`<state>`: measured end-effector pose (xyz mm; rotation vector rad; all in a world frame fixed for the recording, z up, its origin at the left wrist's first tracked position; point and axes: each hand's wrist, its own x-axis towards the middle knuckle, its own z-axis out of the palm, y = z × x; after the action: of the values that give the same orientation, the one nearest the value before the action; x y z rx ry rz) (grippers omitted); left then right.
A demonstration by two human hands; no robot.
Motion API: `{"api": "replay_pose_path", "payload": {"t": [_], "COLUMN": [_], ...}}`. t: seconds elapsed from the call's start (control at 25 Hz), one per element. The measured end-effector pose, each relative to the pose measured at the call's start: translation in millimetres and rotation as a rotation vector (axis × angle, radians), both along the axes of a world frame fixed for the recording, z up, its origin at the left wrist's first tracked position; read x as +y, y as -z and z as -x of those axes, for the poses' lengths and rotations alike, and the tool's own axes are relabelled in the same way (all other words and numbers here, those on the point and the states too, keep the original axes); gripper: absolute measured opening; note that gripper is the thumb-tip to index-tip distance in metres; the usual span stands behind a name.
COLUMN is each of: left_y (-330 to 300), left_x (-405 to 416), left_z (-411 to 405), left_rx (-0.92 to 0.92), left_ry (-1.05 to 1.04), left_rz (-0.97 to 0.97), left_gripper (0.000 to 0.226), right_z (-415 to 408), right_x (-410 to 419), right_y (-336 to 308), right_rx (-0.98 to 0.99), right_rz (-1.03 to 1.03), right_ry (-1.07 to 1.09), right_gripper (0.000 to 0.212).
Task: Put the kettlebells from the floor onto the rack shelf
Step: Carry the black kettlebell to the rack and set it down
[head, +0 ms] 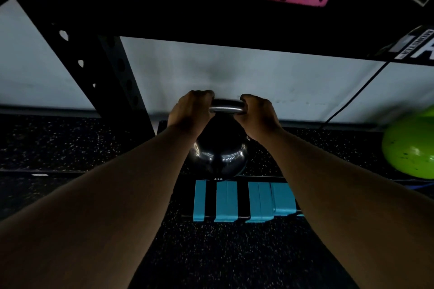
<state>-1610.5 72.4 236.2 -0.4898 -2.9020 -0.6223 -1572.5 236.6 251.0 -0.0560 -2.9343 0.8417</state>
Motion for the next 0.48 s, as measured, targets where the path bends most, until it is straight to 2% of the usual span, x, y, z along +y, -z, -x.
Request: {"api": "replay_pose_path", "payload": {"t": [0.24, 0.48], "left_y": [14, 3], "left_x": [-3, -2], "left_z": [11, 8], "left_rx": [-0.001, -0.079], "left_ry": [-0.009, -0.020], "left_rz": [-0.068, -0.102], "left_gripper": [0.011, 0.017], "right_z": [6, 12], "right_x": [3, 7], "right_y": [4, 7], "right_rx": [-0.019, -0.065], "right_rz": [0.016, -0.060], "right_ry": [-0.017, -0.041], "right_gripper": [0.008, 0.023]}}
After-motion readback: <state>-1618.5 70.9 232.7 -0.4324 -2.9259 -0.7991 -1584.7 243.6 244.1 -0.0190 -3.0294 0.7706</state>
